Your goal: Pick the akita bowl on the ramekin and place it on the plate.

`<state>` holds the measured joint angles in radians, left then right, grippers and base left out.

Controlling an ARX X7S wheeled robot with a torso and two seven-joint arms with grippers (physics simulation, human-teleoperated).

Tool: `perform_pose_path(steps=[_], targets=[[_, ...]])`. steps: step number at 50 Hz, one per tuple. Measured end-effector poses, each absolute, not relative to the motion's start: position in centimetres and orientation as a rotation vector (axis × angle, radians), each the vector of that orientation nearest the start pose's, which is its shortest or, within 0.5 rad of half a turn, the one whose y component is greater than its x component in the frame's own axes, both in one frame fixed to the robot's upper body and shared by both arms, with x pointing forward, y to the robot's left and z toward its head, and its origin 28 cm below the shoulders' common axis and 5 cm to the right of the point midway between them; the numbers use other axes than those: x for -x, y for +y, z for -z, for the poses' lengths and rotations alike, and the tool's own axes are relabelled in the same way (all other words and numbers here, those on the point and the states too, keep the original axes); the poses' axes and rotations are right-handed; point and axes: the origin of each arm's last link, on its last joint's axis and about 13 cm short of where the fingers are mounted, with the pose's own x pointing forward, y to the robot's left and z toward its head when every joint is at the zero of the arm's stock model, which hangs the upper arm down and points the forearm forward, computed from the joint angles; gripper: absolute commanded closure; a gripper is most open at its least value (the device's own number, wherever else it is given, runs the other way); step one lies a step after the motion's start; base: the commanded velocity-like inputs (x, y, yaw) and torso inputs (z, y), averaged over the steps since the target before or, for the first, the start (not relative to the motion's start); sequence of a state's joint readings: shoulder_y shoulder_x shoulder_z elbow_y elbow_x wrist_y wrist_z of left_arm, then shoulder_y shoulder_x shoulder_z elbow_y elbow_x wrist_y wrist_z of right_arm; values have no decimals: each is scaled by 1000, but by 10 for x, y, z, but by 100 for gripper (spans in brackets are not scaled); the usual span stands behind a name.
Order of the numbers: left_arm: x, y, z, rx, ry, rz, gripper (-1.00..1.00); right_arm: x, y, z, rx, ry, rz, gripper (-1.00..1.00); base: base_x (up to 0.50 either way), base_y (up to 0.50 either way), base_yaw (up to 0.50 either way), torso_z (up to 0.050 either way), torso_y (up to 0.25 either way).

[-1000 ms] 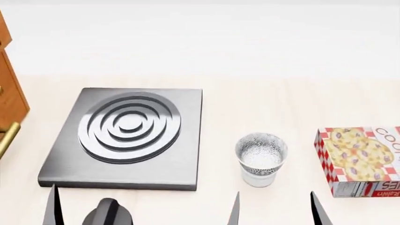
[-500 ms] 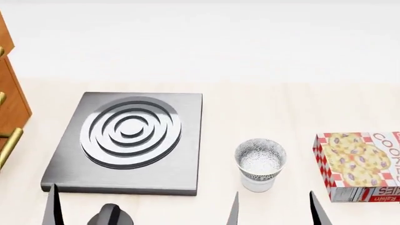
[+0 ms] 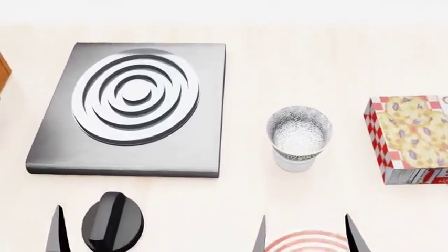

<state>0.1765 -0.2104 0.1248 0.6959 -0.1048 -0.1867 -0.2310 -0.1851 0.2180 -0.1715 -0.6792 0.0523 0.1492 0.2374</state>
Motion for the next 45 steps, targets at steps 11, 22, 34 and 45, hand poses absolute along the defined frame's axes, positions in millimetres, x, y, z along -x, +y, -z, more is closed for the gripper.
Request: perform_pose_path(steps=[11,22,34,45], targets=[[-160,207,-111,-21,-312,-6,-100,-158,-93,-107,58,-323,-20,-100,0,0,0,0,-204],[-160,207,-110,-20,-309,-12,-100,-158,-92,-107,59,-323,-20,-100,0,0,0,0,0],[-161,207,-108,-23,-295,-10,-100,-160,-94,-117,91,-324,-43,-100,0,0,0,0,0],[-161,206,-108,-25,-284,-7,-100,-164,-99,-127,138,-319,-53,-100,0,0,0,0,0]])
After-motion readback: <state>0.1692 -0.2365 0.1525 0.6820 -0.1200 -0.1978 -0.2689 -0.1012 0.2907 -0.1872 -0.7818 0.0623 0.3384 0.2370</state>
